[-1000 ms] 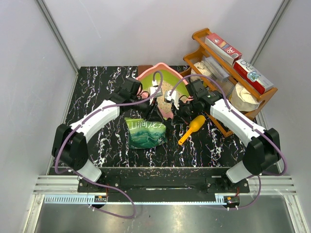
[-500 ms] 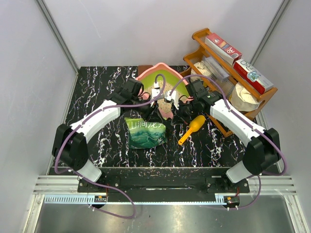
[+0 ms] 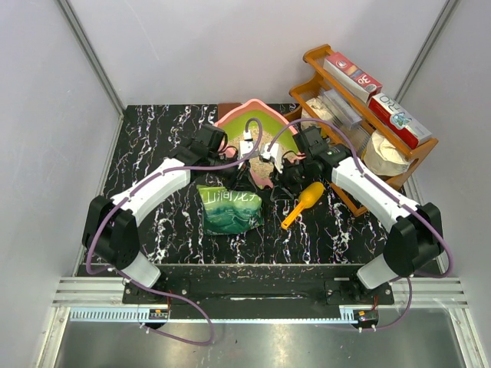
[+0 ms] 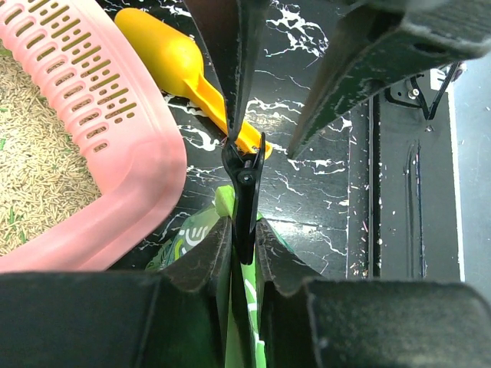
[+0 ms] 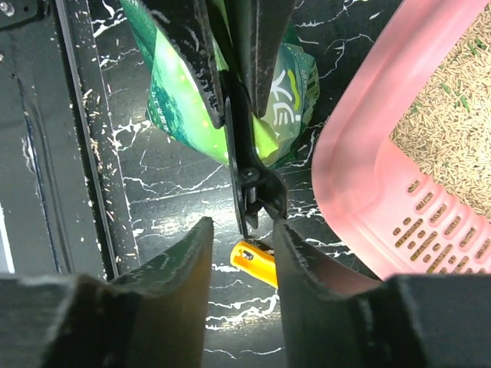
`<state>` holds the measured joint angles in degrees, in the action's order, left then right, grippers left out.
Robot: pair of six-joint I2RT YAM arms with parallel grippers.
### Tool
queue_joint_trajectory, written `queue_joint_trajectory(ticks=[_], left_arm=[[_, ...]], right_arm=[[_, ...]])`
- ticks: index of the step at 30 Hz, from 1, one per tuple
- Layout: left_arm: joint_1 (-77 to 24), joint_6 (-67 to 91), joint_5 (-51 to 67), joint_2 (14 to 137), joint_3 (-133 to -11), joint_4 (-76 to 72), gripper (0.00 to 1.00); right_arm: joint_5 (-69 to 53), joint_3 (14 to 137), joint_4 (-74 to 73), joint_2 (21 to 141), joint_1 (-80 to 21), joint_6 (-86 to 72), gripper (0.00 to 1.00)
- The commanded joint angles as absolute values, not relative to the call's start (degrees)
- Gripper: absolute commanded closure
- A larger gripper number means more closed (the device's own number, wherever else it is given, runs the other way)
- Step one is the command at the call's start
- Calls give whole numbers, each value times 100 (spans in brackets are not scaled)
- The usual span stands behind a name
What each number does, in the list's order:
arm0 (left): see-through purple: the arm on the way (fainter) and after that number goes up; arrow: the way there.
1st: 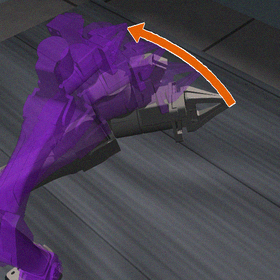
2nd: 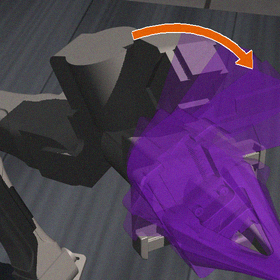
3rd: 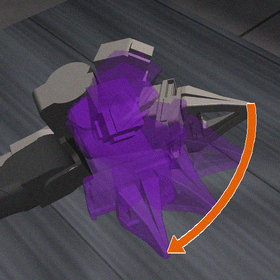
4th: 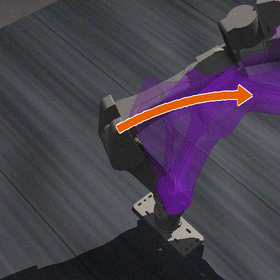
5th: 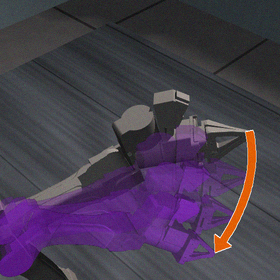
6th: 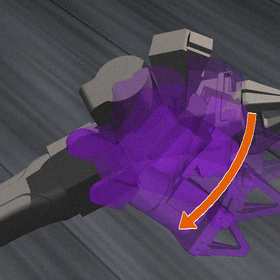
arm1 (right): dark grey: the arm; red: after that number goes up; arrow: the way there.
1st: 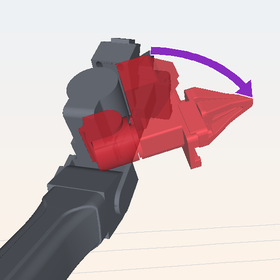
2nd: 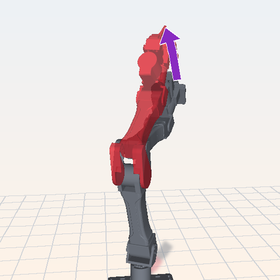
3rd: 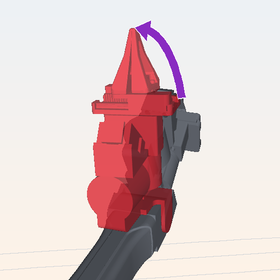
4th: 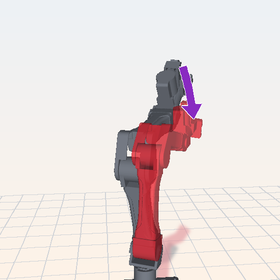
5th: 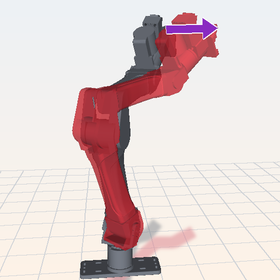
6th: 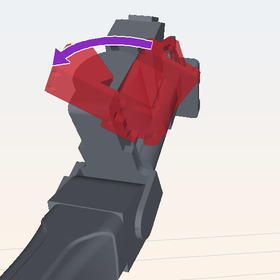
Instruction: Fill the litter box with clean litter
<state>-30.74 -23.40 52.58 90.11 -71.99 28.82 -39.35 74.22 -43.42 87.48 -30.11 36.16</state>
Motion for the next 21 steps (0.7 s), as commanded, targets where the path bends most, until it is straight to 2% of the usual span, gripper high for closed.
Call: queue_joint_trajectory(ticks=[1,4,7,17,21], left_arm=[[-3111,-2522,5291,8930,-7374,3023,100],[-3111,-2522,5317,8930,-7383,3023,100],[-3111,-2531,5413,8912,-7392,3023,100],[-3111,-2435,5607,8859,-7383,2988,100],[-3111,-2417,5599,8877,-7400,2979,100]], right_arm=[[-3594,7506,-4324,8499,-2945,3841,50],[-3831,7594,-4368,8595,-2848,3622,42],[-4164,7594,-4210,8701,-2830,3367,39],[-4842,7664,-3885,9096,-2821,3129,38],[-5036,7655,-3885,9167,-2821,3138,44]])
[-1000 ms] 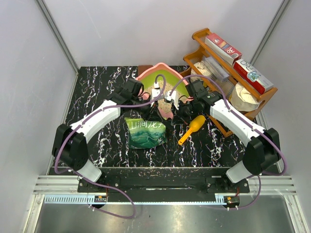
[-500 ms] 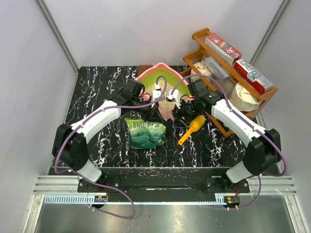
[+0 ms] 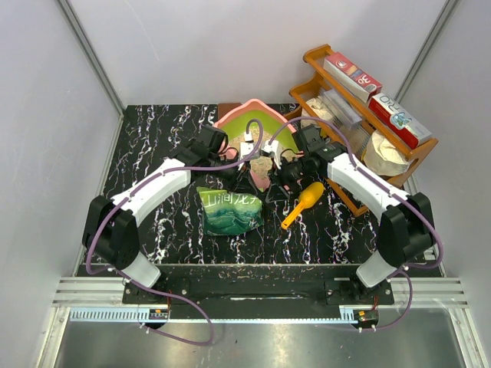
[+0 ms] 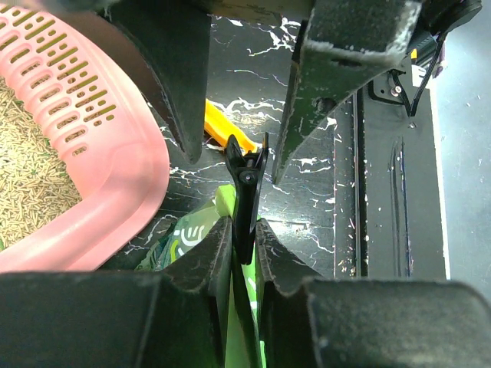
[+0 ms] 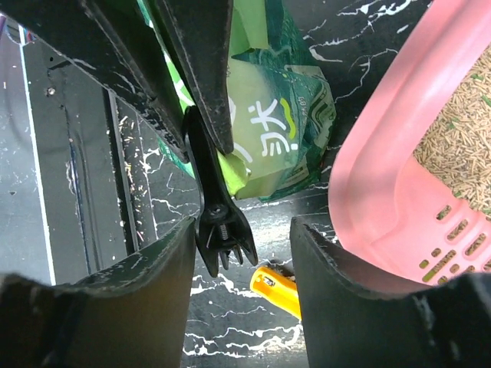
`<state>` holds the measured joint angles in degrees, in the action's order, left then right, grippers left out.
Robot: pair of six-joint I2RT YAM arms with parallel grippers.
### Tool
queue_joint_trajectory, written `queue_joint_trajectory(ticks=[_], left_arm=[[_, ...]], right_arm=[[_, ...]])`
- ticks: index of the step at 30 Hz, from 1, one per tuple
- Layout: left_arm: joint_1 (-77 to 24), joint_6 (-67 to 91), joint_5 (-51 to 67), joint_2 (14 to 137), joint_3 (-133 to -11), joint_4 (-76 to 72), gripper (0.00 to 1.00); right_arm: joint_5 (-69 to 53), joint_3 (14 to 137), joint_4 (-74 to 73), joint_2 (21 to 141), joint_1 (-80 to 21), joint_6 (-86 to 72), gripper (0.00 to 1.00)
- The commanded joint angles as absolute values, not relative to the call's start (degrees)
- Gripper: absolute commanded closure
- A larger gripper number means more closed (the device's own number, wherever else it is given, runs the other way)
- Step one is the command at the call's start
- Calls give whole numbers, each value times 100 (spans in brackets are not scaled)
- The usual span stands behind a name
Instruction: Fill the litter box with clean litter
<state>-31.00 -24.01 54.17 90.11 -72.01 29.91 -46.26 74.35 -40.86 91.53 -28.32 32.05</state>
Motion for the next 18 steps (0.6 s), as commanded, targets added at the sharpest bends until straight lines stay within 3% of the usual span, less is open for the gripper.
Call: queue_joint_trajectory(ticks=[1,3,4,6,7,8,11,18], left_arm=[[-3111,-2417,5590,8877,-7400,2979,100],[-3111,-2400,5572,8868,-7400,2979,99],[-3111,-2391,5494,8877,-7400,2962,87],[-3103,-2347,5397,8868,-7400,2953,77],[-3085,-2373,5318,8868,-7418,3023,73],[-3068,-2477,5291,8851,-7427,3084,67],[-2962,-2697,5273,8728,-7392,3287,61],[-2900,-2848,5308,8657,-7198,3323,59]], right_arm=[[-5071,7655,-3885,9167,-2821,3129,46],[-5159,7647,-3893,9167,-2821,3146,52],[-5185,7646,-3894,9158,-2821,3164,66],[-5195,7664,-3990,9150,-2821,3287,84],[-5168,7673,-4042,9123,-2786,3348,98],[-5142,7673,-4156,9045,-2751,3497,100],[-4984,7664,-4507,8755,-2576,3909,100],[-4641,7611,-5141,7867,-2443,4851,100]])
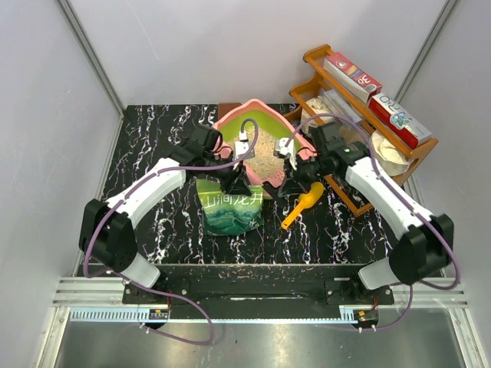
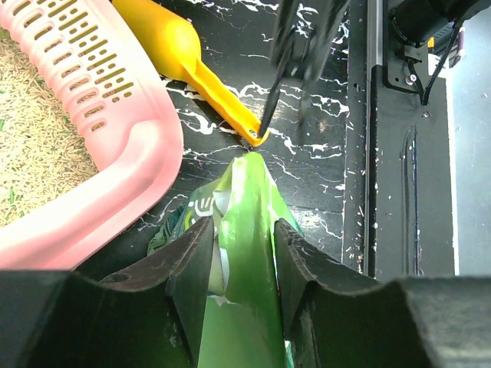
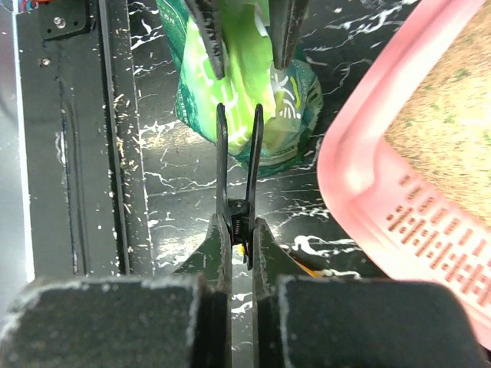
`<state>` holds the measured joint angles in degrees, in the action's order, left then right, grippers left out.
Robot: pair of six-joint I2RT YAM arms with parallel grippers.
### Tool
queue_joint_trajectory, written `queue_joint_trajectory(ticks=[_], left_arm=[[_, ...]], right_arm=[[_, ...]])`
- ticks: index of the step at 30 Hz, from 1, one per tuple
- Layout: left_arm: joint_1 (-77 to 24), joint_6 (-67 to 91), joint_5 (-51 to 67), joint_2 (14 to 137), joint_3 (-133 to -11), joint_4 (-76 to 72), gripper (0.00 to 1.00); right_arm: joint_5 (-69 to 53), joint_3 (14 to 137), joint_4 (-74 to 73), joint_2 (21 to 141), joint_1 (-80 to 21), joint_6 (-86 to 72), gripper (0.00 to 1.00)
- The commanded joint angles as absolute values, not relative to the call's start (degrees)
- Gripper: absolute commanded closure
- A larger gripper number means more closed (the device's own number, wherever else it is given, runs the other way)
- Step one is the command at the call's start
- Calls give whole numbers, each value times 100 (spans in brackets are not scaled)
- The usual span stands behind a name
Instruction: Fill the litter box with clean litter
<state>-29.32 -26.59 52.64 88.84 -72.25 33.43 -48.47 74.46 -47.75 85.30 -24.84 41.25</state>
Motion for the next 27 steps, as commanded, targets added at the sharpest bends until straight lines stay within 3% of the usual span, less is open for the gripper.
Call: queue_joint_trajectory(ticks=[1,7,14,27], left_arm=[[-2900,-2830,5317,8675,-7181,3296,60],[-2909,-2681,5352,8807,-7189,3076,79],[-2909,-2663,5493,8737,-7076,3041,94],[-2909,-2584,5528,8648,-6891,2962,96]], right_arm=[[-4571,7611,-5150,7753,-2443,4956,100],[-3833,7919,-5704,8023,-2478,5712,100],[-3401,8524,-5915,8595,-2663,5906,100],[-3287,9140,-6362,9228,-2936,6398,100]])
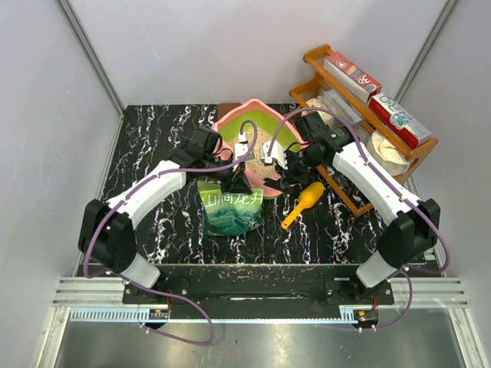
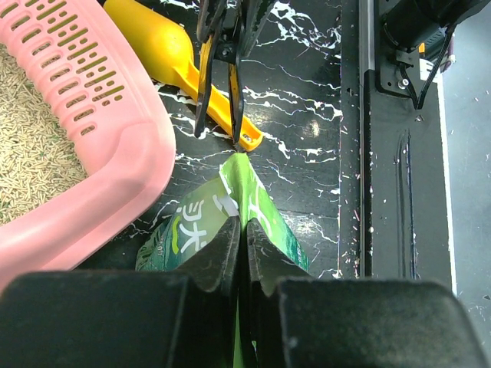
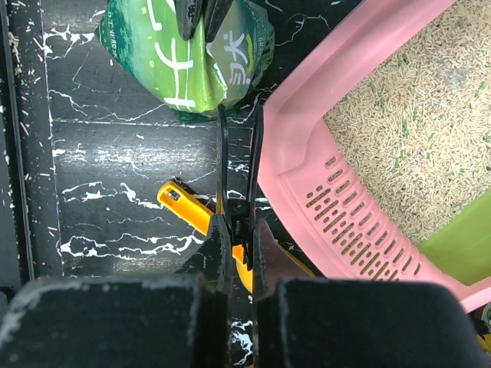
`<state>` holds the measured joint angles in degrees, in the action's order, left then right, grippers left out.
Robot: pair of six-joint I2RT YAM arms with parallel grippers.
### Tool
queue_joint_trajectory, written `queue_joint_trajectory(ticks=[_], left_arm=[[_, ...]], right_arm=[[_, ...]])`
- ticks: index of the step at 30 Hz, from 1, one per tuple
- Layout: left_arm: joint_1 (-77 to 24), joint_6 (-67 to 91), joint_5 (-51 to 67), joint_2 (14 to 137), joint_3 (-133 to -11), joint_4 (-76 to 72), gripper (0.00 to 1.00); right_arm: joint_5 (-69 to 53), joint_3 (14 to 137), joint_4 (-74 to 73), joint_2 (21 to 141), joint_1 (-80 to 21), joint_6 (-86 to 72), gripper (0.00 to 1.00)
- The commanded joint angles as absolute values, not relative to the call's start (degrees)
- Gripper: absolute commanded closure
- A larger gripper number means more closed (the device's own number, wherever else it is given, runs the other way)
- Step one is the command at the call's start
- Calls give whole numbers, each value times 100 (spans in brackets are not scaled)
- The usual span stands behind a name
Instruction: Fill the litter box with clean litter
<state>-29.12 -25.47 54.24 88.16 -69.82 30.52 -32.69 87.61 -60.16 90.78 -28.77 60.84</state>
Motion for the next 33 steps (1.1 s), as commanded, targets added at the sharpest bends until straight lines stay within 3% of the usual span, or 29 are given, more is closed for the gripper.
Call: queue_joint_trajectory(ticks=[1,8,18,29,33], left_arm=[[-2909,-2584,5528,8648,-6891,2962,96],[-2909,-2505,5441,8666,-6917,2892,96],[-2900,-2435,5493,8692,-6952,2830,96],[-2892,-2285,5441,8728,-7022,2777,92],[-2883,-2206,5388,8736,-6996,2760,81]], right_arm=[[-3313,9228,-6442,9281,-2936,6477,100],[-3445,9422,-7030,9483,-3015,6618,100],[-2936,9360,-6241,9615,-3129,5810,100],[-3102,9237,-6416,9598,-3348,5968,100],[-3085,9299,-6372,9589,-3489,5924,100]])
